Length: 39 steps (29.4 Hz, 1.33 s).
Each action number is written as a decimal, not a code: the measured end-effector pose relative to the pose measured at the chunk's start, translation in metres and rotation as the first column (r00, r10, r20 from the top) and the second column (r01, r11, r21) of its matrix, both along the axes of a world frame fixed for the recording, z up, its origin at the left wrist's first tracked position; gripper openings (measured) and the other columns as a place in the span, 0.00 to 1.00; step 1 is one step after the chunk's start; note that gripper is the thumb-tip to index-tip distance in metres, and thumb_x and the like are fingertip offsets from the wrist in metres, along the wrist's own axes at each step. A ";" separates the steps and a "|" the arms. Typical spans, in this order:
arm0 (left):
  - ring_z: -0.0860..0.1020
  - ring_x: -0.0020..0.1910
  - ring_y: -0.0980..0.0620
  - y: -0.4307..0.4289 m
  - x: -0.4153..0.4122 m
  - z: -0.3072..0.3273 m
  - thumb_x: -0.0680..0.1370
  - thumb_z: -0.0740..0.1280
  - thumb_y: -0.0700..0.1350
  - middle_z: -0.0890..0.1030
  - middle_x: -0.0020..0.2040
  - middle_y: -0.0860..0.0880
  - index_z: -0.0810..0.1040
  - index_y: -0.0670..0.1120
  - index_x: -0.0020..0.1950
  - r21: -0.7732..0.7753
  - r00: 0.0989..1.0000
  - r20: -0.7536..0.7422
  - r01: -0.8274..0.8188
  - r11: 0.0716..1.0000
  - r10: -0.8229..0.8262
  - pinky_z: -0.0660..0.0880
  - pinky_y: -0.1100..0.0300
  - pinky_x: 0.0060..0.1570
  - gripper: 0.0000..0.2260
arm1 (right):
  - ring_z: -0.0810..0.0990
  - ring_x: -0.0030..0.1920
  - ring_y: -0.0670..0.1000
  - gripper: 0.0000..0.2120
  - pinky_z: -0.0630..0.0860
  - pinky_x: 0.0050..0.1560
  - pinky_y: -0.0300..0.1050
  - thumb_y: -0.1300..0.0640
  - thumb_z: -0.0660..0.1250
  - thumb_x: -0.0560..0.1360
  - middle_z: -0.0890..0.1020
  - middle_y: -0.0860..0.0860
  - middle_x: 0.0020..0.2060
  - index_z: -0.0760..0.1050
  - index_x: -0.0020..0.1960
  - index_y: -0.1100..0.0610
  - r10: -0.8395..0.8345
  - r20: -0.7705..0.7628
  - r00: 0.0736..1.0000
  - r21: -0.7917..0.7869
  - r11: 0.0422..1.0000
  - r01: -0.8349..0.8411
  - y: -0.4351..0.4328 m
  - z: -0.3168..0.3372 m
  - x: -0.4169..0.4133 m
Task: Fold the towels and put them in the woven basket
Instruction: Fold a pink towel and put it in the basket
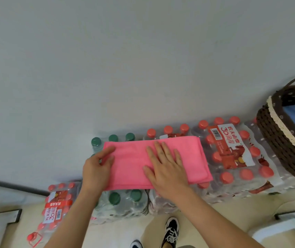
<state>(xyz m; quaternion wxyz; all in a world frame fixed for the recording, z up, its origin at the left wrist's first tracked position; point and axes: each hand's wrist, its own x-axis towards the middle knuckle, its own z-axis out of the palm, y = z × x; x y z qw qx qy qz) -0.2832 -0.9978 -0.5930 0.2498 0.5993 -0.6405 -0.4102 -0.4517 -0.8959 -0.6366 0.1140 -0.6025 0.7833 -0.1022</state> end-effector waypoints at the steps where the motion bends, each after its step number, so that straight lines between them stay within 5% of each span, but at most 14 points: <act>1: 0.76 0.49 0.54 -0.005 0.013 -0.001 0.78 0.66 0.40 0.79 0.53 0.52 0.81 0.53 0.59 0.009 0.999 0.032 -0.015 1.000 0.015 0.71 0.61 0.53 0.13 | 0.47 0.78 0.53 0.31 0.39 0.75 0.56 0.36 0.44 0.78 0.52 0.50 0.78 0.51 0.78 0.48 0.000 -0.007 1.000 -0.001 1.000 0.000 -0.003 -0.001 0.010; 6: 0.74 0.52 0.52 -0.012 0.033 -0.005 0.77 0.66 0.40 0.78 0.62 0.46 0.79 0.52 0.61 0.055 0.998 0.047 -0.034 0.998 0.031 0.72 0.56 0.58 0.14 | 0.38 0.77 0.51 0.32 0.33 0.72 0.55 0.35 0.43 0.78 0.42 0.48 0.78 0.45 0.78 0.48 0.003 -0.022 1.000 0.024 1.000 -0.003 -0.013 -0.002 0.032; 10: 0.76 0.48 0.54 -0.010 0.034 0.008 0.75 0.67 0.37 0.77 0.61 0.47 0.76 0.53 0.66 0.134 1.000 -0.016 0.013 0.991 -0.010 0.73 0.60 0.47 0.21 | 0.33 0.75 0.48 0.31 0.32 0.73 0.54 0.37 0.43 0.79 0.39 0.46 0.77 0.41 0.78 0.49 0.013 0.032 0.999 0.050 0.999 -0.015 -0.012 0.005 0.031; 13: 0.77 0.50 0.54 -0.002 0.017 0.039 0.71 0.67 0.34 0.77 0.58 0.50 0.73 0.55 0.68 0.067 0.993 -0.068 0.100 0.993 -0.096 0.77 0.57 0.49 0.28 | 0.40 0.76 0.44 0.29 0.41 0.76 0.53 0.40 0.47 0.81 0.46 0.45 0.78 0.45 0.78 0.49 -0.034 0.304 0.952 0.048 0.999 0.020 -0.011 0.025 0.029; 14: 0.77 0.52 0.53 0.003 0.003 0.052 0.71 0.66 0.33 0.76 0.58 0.51 0.72 0.55 0.69 0.025 0.982 -0.092 0.165 0.986 -0.163 0.77 0.56 0.51 0.29 | 0.47 0.76 0.43 0.28 0.47 0.76 0.50 0.41 0.50 0.81 0.52 0.45 0.77 0.51 0.78 0.49 -0.113 0.549 0.828 0.024 0.992 0.120 -0.011 0.039 0.029; 16: 0.78 0.51 0.58 0.020 -0.028 0.072 0.71 0.65 0.32 0.76 0.57 0.55 0.67 0.55 0.71 -0.028 0.921 -0.176 0.349 0.937 -0.349 0.78 0.57 0.50 0.32 | 0.69 0.70 0.46 0.22 0.65 0.71 0.48 0.42 0.55 0.80 0.71 0.48 0.70 0.68 0.71 0.48 -0.136 0.967 0.215 0.052 0.933 0.357 -0.010 0.070 0.025; 17: 0.78 0.50 0.62 0.030 -0.043 0.079 0.72 0.66 0.32 0.75 0.57 0.60 0.63 0.56 0.73 -0.023 0.865 -0.223 0.457 0.889 -0.450 0.79 0.58 0.49 0.34 | 0.78 0.61 0.47 0.19 0.74 0.62 0.48 0.42 0.58 0.80 0.80 0.50 0.61 0.75 0.64 0.50 -0.081 0.992 -0.101 0.116 0.897 0.425 -0.008 0.083 0.020; 18: 0.78 0.51 0.64 0.041 -0.055 0.082 0.71 0.67 0.32 0.73 0.57 0.65 0.60 0.58 0.74 -0.013 0.796 -0.268 0.560 0.828 -0.543 0.80 0.58 0.50 0.37 | 0.84 0.51 0.48 0.16 0.79 0.50 0.46 0.44 0.60 0.79 0.85 0.51 0.50 0.79 0.57 0.51 -0.056 0.957 -0.286 0.190 0.863 0.468 -0.006 0.086 0.012; 19: 0.77 0.53 0.65 0.051 -0.065 0.080 0.71 0.68 0.32 0.72 0.57 0.67 0.58 0.58 0.75 -0.008 0.729 -0.299 0.643 0.766 -0.616 0.79 0.60 0.51 0.39 | 0.85 0.41 0.48 0.13 0.79 0.40 0.44 0.46 0.62 0.78 0.85 0.51 0.41 0.81 0.50 0.52 -0.070 0.929 -0.363 0.255 0.832 0.492 -0.002 0.090 0.006; 22: 0.73 0.58 0.65 0.064 -0.065 0.056 0.69 0.71 0.38 0.73 0.59 0.64 0.62 0.59 0.72 -0.096 0.697 -0.234 0.677 0.730 -0.678 0.75 0.63 0.56 0.36 | 0.84 0.40 0.54 0.07 0.78 0.35 0.45 0.54 0.66 0.77 0.85 0.53 0.41 0.83 0.46 0.50 -0.191 0.955 -0.225 0.287 0.781 0.554 0.006 0.078 -0.016; 25: 0.72 0.56 0.56 0.064 -0.049 0.022 0.67 0.69 0.53 0.73 0.60 0.55 0.69 0.53 0.69 -0.321 0.764 0.172 0.641 0.698 -0.622 0.73 0.58 0.55 0.30 | 0.82 0.47 0.56 0.13 0.78 0.40 0.47 0.65 0.61 0.77 0.84 0.54 0.48 0.80 0.54 0.52 -0.321 0.947 0.027 0.233 0.739 0.633 0.011 0.058 -0.034; 29: 0.73 0.51 0.48 0.071 -0.043 -0.008 0.67 0.67 0.55 0.71 0.59 0.51 0.69 0.50 0.67 -0.269 0.612 0.550 0.774 0.573 -0.569 0.76 0.53 0.45 0.29 | 0.81 0.48 0.56 0.12 0.77 0.47 0.50 0.65 0.60 0.75 0.82 0.53 0.46 0.78 0.49 0.52 -0.435 0.824 0.363 0.104 0.746 0.658 0.016 0.036 -0.039; 33: 0.74 0.47 0.47 0.069 -0.053 -0.013 0.66 0.67 0.50 0.72 0.56 0.49 0.71 0.49 0.65 -0.270 0.560 0.648 0.803 0.531 -0.517 0.77 0.54 0.39 0.27 | 0.79 0.51 0.56 0.11 0.73 0.47 0.46 0.59 0.62 0.76 0.81 0.54 0.50 0.75 0.58 0.56 -0.531 0.547 0.647 0.010 0.777 0.629 0.017 0.026 -0.046; 39: 0.76 0.39 0.44 0.083 -0.073 0.000 0.67 0.65 0.42 0.73 0.50 0.46 0.72 0.44 0.57 -0.097 0.387 0.737 0.871 0.481 -0.554 0.73 0.53 0.32 0.18 | 0.77 0.54 0.57 0.09 0.73 0.48 0.49 0.56 0.60 0.78 0.80 0.54 0.51 0.75 0.55 0.58 -0.449 0.223 0.865 -0.066 0.878 0.473 0.022 0.030 -0.054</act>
